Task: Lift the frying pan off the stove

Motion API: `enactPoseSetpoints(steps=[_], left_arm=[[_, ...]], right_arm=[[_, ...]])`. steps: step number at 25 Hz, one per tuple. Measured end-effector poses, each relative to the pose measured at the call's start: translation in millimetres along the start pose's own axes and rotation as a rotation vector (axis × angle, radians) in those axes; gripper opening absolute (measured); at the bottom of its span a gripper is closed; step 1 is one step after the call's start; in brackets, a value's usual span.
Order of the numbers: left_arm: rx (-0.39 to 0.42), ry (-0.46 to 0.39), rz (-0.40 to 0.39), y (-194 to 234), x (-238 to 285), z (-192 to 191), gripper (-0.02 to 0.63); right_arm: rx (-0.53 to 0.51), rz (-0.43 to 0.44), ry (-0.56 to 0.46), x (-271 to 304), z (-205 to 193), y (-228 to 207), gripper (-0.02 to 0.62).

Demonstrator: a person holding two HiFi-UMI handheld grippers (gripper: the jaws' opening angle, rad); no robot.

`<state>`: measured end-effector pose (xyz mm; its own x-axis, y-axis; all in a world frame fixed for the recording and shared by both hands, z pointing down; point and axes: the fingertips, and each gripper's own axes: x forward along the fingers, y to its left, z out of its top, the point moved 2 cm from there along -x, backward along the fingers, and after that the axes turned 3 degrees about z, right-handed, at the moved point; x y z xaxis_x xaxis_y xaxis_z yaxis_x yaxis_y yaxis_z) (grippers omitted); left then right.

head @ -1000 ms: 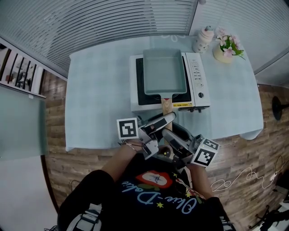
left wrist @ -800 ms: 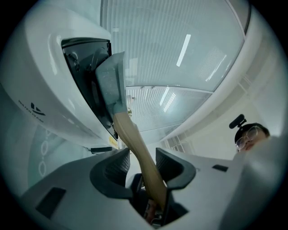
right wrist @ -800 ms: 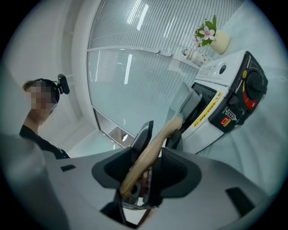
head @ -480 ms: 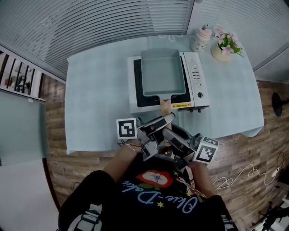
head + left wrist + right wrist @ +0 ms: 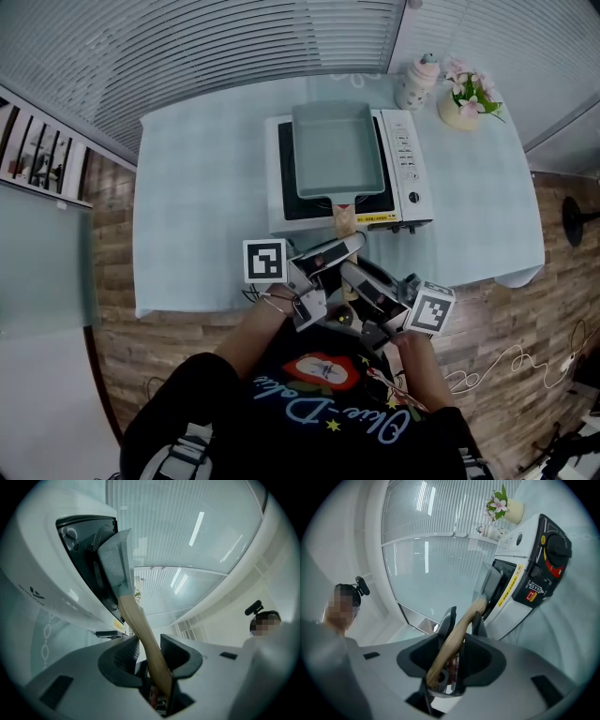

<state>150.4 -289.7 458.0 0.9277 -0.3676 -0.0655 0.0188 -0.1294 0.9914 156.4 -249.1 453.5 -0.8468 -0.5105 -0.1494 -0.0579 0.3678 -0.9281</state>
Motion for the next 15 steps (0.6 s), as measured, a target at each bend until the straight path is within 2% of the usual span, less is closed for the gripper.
enactPoseSetpoints(steps=[10,15], left_arm=[[0.041,0.021,0.014,-5.1,1.7,0.1,0.14],[0.036,0.054,0.03,-8.7,4.1,-2.8,0.14]], right_arm=[[0.039,0.039,-0.029,-0.3,2.0,4.0,0.172],[0.096,0.107,-0.053,0.2,0.0,8.3,0.173]])
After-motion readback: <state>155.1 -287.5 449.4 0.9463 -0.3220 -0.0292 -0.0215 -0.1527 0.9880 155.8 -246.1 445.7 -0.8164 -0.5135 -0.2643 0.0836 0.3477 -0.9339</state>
